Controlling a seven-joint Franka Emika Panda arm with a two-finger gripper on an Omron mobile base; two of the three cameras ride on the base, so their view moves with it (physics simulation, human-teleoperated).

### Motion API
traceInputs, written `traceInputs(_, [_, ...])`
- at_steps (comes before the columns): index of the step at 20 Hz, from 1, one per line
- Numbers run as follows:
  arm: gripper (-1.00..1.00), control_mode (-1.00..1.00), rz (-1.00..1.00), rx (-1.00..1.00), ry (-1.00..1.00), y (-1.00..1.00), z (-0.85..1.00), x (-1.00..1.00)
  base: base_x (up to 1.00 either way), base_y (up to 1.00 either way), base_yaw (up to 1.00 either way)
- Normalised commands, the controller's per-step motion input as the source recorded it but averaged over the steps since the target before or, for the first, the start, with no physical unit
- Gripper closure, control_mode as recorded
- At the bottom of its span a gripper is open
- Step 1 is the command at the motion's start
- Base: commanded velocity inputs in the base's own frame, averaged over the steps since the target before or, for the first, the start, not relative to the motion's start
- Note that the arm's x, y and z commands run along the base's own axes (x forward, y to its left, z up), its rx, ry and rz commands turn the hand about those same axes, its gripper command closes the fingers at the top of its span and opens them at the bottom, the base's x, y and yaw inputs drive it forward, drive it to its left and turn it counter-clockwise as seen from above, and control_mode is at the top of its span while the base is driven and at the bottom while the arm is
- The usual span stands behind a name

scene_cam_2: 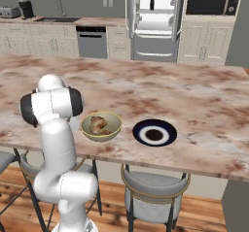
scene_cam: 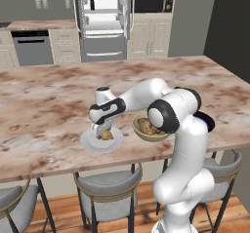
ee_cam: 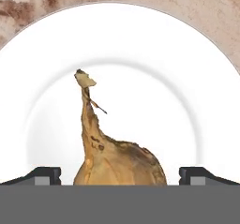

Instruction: Pick the chicken drumstick and onion from their plates and place them in the bowl. Then put the bowl in the fridge.

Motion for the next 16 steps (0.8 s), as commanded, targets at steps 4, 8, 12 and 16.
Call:
traceInputs(4, [-1.00,-1.00,-0.02,0.00,0.00,0.00,-0.14,-0.12,0.00,0.00,0.00])
traceInputs(8, [-1.00,-1.00,-0.04,0.00,0.00,-0.07,-0.16,-0.08,0.00,0.00,0.00])
traceInputs(12, [-1.00,-1.00,-0.04,0.00,0.00,-0.05,-0.14,-0.01,0.00,0.00,0.00])
traceInputs(16, [1.00,-1.00,-0.02,0.00,0.00,-0.03,-0.17,0.03,0.00,0.00,0.00])
